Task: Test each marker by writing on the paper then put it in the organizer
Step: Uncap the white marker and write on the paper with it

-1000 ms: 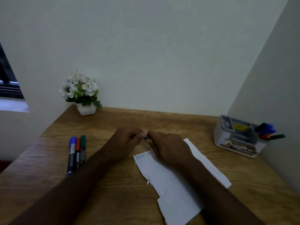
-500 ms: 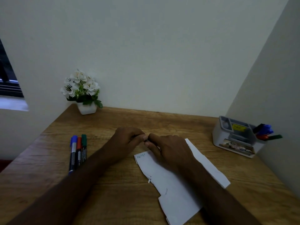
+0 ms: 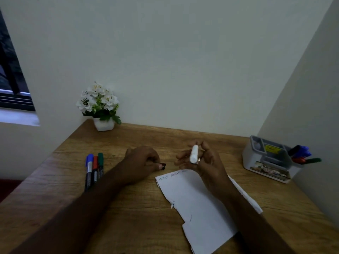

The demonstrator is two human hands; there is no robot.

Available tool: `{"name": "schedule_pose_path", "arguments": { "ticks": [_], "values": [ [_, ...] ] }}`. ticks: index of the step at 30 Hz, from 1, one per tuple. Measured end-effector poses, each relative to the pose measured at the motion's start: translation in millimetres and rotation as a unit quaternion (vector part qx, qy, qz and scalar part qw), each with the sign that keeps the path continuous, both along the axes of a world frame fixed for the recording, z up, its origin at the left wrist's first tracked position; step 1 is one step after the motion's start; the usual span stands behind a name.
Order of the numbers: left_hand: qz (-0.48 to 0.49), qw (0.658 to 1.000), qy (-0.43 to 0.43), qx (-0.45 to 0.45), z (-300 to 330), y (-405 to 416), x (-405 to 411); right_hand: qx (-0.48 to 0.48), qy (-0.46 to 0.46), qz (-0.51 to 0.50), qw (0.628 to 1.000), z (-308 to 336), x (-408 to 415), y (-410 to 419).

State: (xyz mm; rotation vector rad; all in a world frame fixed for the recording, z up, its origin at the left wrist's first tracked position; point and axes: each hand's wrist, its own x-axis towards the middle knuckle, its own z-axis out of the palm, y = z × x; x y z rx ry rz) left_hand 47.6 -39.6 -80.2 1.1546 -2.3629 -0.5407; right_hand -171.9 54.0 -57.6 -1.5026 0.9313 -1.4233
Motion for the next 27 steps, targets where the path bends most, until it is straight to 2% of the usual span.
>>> {"name": "schedule_pose_path", "arguments": {
  "ticks": [3, 7, 10, 13, 17, 21, 27],
  "values": [
    [-0.013, 1.000, -0.005, 0.021, 0.3, -0.5, 2.4, -0.024, 0.139, -0.070, 0.987, -7.4, 8.9, 2.2],
    [-0.024, 0.996, -0.052, 0.065, 2.9, -0.6, 9.5, 0.057, 0.185, -0.099, 0.976, -12.6, 24.2, 5.3],
    [-0.023, 0.993, -0.078, 0.082, 5.6, 1.8, 11.4, 0.002, 0.257, -0.129, 0.958, -13.2, 25.2, 4.5],
    [-0.018, 0.992, -0.077, 0.094, 9.1, 4.8, 10.2, -0.029, 0.316, -0.109, 0.942, -14.7, 22.0, 5.9],
    [-0.011, 0.994, -0.074, 0.085, 8.4, 2.8, 7.9, 0.081, 0.307, -0.107, 0.942, -10.9, 39.9, 6.4],
    [-0.010, 0.993, -0.078, 0.090, 3.3, -3.2, 8.3, 0.054, 0.288, -0.124, 0.948, -10.9, 51.0, 9.7],
    [-0.024, 0.989, -0.089, 0.116, -0.6, -13.0, 10.6, 0.072, 0.252, -0.106, 0.959, -18.2, 53.3, 7.6]
  ]
}}
